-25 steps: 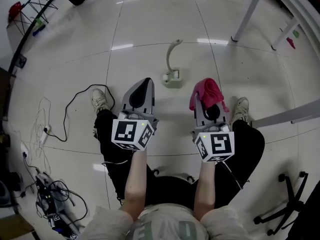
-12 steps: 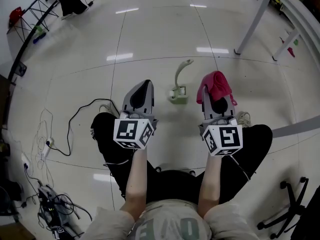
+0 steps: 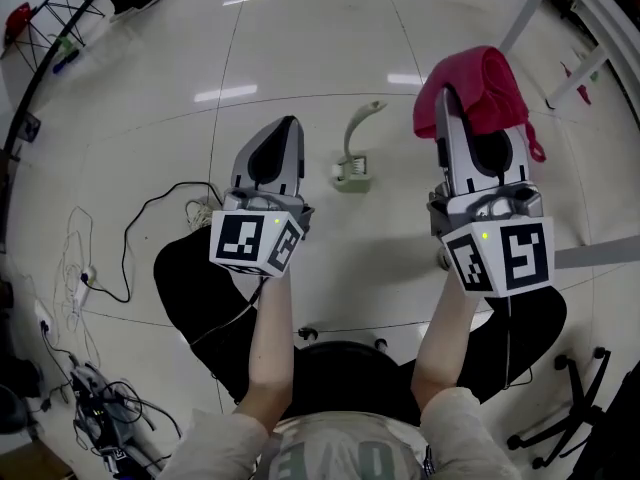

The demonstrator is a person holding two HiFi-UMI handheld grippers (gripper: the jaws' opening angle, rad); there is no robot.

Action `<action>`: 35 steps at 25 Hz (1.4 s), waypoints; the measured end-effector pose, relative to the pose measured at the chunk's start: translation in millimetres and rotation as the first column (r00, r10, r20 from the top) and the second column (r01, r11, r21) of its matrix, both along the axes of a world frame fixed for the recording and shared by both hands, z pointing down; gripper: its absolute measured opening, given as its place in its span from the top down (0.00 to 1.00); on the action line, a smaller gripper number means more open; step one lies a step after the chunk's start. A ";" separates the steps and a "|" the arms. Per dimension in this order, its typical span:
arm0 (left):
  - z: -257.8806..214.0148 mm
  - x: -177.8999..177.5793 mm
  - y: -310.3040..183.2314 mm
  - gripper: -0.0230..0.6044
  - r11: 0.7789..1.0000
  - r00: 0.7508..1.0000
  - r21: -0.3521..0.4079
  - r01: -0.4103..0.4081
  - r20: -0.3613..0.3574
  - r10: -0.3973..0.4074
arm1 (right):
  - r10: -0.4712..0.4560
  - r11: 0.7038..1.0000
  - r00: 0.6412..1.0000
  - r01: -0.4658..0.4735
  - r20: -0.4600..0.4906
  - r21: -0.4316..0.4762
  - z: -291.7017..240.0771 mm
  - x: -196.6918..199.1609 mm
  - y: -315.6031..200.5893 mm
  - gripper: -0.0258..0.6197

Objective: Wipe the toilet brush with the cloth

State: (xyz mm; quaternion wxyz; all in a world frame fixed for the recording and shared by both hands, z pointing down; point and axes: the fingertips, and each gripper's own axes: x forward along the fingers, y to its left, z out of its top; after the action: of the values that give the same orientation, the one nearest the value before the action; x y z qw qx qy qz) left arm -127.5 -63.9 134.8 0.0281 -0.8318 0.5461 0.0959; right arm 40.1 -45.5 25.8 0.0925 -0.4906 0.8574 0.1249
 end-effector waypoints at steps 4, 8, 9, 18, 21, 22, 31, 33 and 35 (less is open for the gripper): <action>92.4 18.2 -43.1 0.96 0.989 1.000 -0.145 -0.004 0.010 0.005 | 0.032 0.977 0.999 -0.028 0.016 -0.211 118.7 15.5 -64.6 0.91; 226.6 32.3 -62.6 0.96 0.944 1.000 -0.329 -0.015 0.011 0.020 | 0.035 0.903 0.999 -0.037 -0.012 -0.429 291.2 30.9 -109.0 0.91; 255.8 34.6 -66.5 0.96 0.931 0.999 -0.365 -0.021 0.015 0.028 | 0.027 0.884 1.000 -0.031 -0.015 -0.467 330.3 31.6 -118.7 0.91; 406.3 52.6 -89.1 0.96 0.848 0.992 -0.521 -0.101 0.015 0.127 | -0.103 0.801 0.994 0.058 -0.042 -0.595 519.9 5.7 -172.5 0.91; 418.6 56.5 -91.0 0.96 0.838 0.990 -0.533 -0.119 0.001 0.141 | -0.148 0.792 0.986 0.075 -0.071 -0.606 539.2 0.1 -174.3 0.91; 420.3 58.4 -91.7 0.96 0.836 0.989 -0.534 -0.126 -0.002 0.147 | -0.159 0.790 0.985 0.084 -0.070 -0.608 541.2 -1.0 -173.8 0.91; 417.6 78.6 -90.2 0.96 0.828 0.980 -0.534 -0.172 -0.008 0.199 | -0.163 0.759 0.986 0.116 -0.015 -0.641 547.5 -0.1 -138.3 0.91; 417.0 79.9 -88.9 0.96 0.826 0.978 -0.536 -0.173 0.003 0.206 | -0.150 0.749 0.989 0.112 -0.003 -0.653 550.0 1.2 -123.7 0.91; 416.7 80.9 -88.2 0.96 0.825 0.978 -0.538 -0.173 0.006 0.208 | -0.130 0.740 0.991 0.106 0.013 -0.664 551.5 2.4 -108.1 0.91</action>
State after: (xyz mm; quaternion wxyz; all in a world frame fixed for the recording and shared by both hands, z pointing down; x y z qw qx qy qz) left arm -46.6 -152.1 551.5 -0.1967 -0.8595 0.4642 -0.0845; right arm 42.5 -153.6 577.2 -0.0945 -0.4339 0.8766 -0.1855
